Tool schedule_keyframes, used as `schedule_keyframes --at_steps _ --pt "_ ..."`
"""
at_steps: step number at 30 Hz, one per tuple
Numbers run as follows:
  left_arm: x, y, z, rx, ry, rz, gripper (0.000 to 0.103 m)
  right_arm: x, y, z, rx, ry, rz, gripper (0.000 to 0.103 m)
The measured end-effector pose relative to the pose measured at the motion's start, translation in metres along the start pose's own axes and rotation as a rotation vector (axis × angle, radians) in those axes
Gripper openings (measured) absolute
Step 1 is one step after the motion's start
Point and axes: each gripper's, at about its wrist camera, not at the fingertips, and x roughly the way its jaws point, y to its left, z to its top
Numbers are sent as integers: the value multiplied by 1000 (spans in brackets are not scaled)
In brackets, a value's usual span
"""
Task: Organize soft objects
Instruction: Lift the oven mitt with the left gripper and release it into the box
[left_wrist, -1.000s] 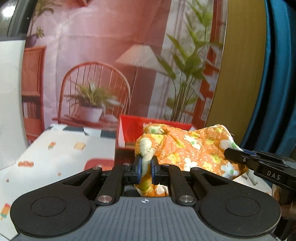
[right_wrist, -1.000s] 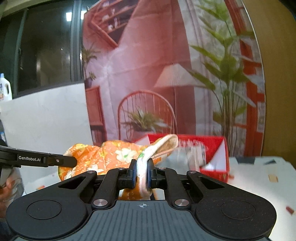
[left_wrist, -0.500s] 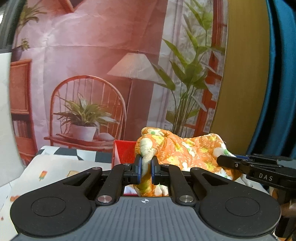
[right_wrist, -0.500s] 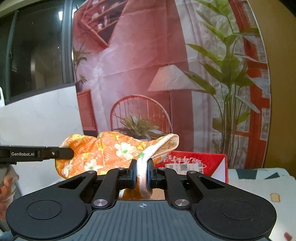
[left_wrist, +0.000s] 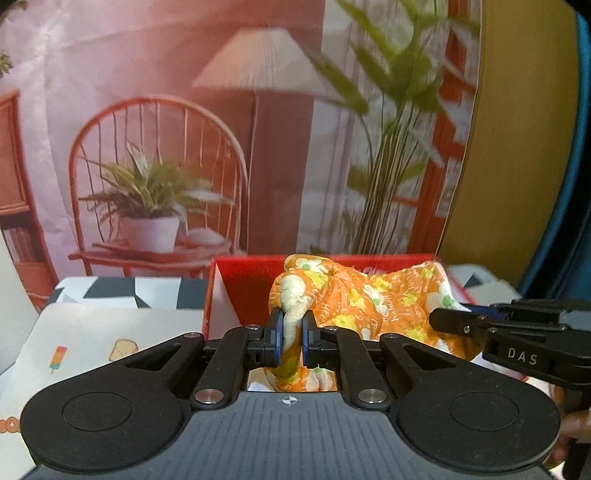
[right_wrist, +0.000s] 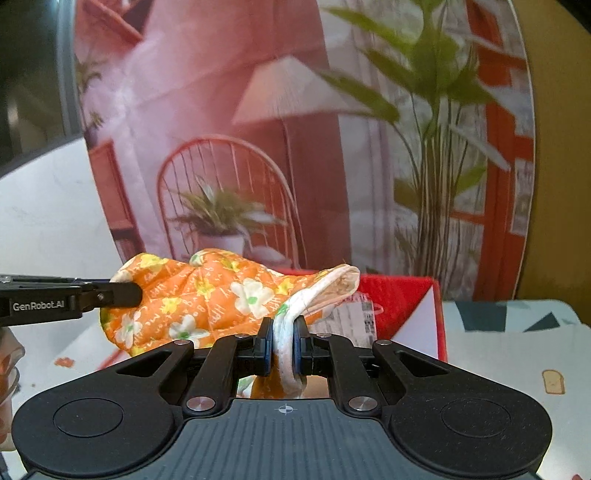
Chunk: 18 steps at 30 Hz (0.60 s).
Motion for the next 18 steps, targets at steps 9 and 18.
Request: schedule_keyframes --at_steps 9,18 --pt "40 5 -14 12 102 6 11 42 -10 -13 17 139 -39 10" --pt "52 2 -14 36 93 38 12 56 -6 -17 1 152 -75 11"
